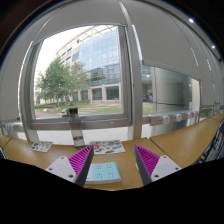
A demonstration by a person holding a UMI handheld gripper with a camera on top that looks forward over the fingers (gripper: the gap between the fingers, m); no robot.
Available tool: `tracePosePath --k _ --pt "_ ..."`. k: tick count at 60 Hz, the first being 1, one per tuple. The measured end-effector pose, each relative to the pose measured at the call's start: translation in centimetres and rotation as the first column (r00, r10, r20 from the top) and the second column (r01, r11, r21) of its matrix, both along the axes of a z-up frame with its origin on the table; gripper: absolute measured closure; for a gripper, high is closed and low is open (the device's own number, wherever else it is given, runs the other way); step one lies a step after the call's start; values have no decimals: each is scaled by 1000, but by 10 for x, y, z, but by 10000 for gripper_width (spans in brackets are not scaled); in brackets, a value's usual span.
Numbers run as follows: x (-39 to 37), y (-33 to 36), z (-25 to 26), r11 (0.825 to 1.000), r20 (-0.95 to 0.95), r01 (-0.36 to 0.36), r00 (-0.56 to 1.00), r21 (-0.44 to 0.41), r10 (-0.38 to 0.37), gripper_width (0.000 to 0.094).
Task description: Unplug charger
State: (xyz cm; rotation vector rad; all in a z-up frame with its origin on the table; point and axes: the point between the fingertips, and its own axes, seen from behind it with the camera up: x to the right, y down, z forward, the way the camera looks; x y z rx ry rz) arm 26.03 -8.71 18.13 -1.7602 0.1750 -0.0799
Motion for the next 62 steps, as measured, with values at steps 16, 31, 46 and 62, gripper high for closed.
tracePosePath --k 16,31,46,62 --pt "-150 -57 -64 980 -19 -142 990 -136 141 113" --pt "-224 -89 -87 951 -12 -244 969 -191 246 112" --pt "-244 -99 -79 945 8 -272 961 -181 278 112" --pt "-251 -107 -89 934 -12 -284 957 -217 288 114"
